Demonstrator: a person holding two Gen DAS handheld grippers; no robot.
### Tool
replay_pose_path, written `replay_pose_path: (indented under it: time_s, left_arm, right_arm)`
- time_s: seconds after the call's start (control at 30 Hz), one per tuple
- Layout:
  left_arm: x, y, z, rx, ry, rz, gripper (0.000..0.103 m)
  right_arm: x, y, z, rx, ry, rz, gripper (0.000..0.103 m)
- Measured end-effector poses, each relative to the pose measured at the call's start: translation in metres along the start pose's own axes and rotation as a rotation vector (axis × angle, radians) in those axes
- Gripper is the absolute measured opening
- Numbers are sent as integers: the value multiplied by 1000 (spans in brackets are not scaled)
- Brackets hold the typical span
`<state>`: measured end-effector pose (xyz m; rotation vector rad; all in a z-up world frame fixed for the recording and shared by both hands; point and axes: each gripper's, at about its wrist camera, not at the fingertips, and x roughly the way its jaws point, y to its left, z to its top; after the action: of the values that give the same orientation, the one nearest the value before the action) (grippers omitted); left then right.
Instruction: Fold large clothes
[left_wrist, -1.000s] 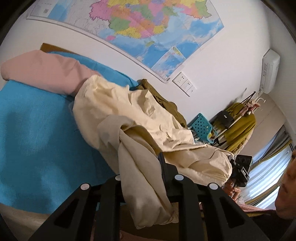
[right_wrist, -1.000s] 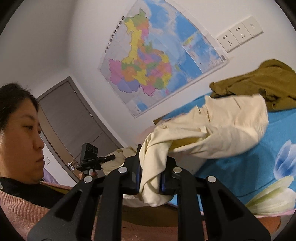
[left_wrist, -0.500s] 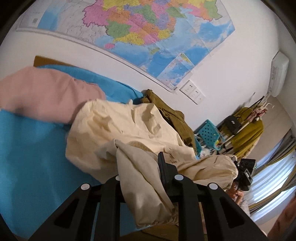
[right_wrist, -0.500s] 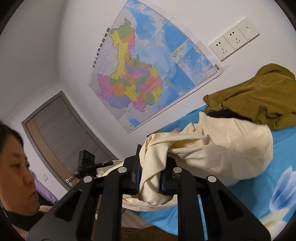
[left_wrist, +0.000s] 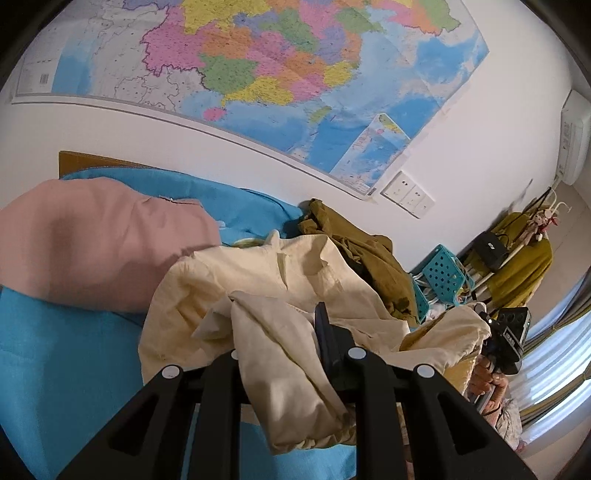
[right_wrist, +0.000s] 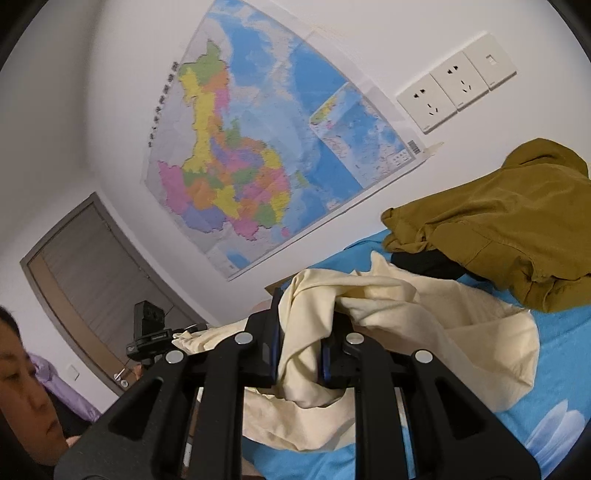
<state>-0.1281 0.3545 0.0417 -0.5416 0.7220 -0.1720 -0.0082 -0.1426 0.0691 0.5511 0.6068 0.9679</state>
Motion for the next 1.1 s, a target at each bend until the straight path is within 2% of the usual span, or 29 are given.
replay_pose_path:
  time_s: [0.37,1.1]
  left_arm:
    - [21,6,25,-6,19,55,17]
    - [49,11,45,4,52,114,17]
  right_arm:
    - [26,-15,18,29,20,-32,16]
    - [47,-31,29,60,40,-77,16]
